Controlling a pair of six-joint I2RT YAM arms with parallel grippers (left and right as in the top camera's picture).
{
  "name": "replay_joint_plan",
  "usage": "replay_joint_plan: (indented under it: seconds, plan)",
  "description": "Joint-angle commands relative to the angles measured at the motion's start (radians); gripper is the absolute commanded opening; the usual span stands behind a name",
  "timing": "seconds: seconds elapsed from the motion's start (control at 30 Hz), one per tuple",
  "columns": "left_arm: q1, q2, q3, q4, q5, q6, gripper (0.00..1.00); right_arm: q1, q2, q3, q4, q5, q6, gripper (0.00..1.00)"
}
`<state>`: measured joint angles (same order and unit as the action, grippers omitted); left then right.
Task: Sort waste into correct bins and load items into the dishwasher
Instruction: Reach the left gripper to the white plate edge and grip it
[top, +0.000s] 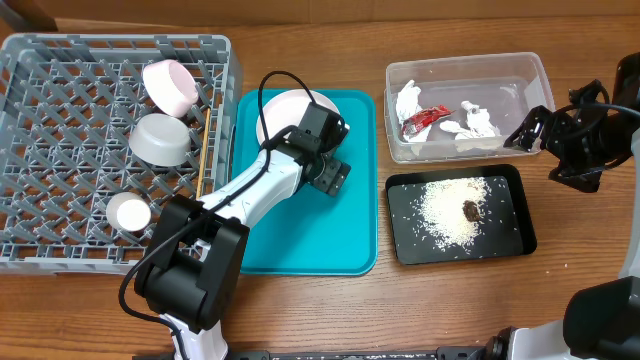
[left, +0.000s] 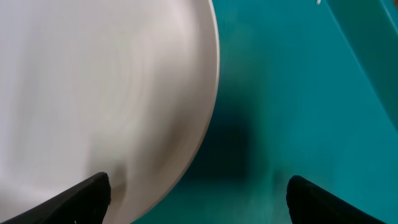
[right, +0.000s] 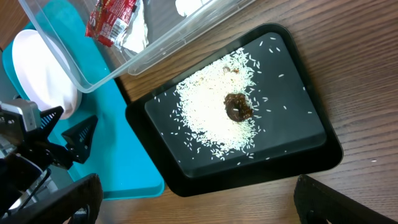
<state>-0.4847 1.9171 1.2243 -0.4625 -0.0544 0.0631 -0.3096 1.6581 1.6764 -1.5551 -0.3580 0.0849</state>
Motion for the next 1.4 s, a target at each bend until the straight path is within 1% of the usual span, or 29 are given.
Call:
replay_joint_plan:
  seconds: [0.0,0.07,0.17,0.33,0.37,0.4,0.47,0.57,0.67,0.73,0.93,1.07,1.13,1.23,1.37]
  plan:
    - [0.002,0.000,-0.021,-0.001,-0.008,0.020,0.91,0.001,-0.009,0.018,0.004,0.006,0.000,1.00]
    - [0.002,0.010,-0.021,-0.010,-0.008,0.020,0.90,0.001,-0.009,0.018,0.004,0.006,0.000,1.00]
    - [0.002,0.042,-0.021,-0.027,-0.008,0.020,0.86,0.001,-0.009,0.018,0.002,0.006,0.000,1.00]
    - [0.002,0.064,-0.020,-0.082,-0.005,0.020,0.67,0.001,-0.009,0.018,0.002,0.006,0.000,1.00]
    - [0.002,0.064,-0.020,-0.086,-0.005,0.020,0.63,0.001,-0.009,0.018,0.002,0.006,0.000,1.00]
    - [0.001,0.064,-0.020,-0.087,-0.005,0.020,0.57,0.001,-0.009,0.018,0.002,0.006,0.000,1.00]
    - [0.001,0.064,-0.020,-0.086,-0.005,0.020,0.49,0.001,-0.009,0.018,0.001,0.006,0.000,1.00]
    - [0.001,0.064,-0.018,-0.083,-0.005,0.020,0.33,0.001,-0.009,0.018,0.001,0.006,0.000,1.00]
    - [0.001,0.064,-0.017,-0.082,-0.005,0.019,0.13,0.001,-0.009,0.018,0.001,0.006,0.000,1.00]
    - [0.001,0.064,-0.015,-0.079,-0.005,0.020,0.05,0.001,-0.009,0.018,0.001,0.006,0.000,1.00]
    - [-0.001,0.063,0.024,-0.088,-0.004,0.019,0.04,0.001,-0.009,0.018,0.001,0.006,0.000,1.00]
    - [-0.001,0.063,0.104,-0.147,-0.004,0.011,0.04,0.001,-0.009,0.018,0.002,0.006,0.000,1.00]
    - [-0.001,0.063,0.170,-0.210,-0.004,-0.023,0.04,0.001,-0.009,0.018,0.004,0.006,0.000,1.00]
    - [0.005,0.063,0.317,-0.361,-0.005,-0.103,0.04,0.001,-0.009,0.018,0.004,0.006,0.000,1.00]
    - [0.024,0.063,0.465,-0.496,-0.003,-0.154,0.04,0.001,-0.009,0.018,0.004,0.006,0.000,1.00]
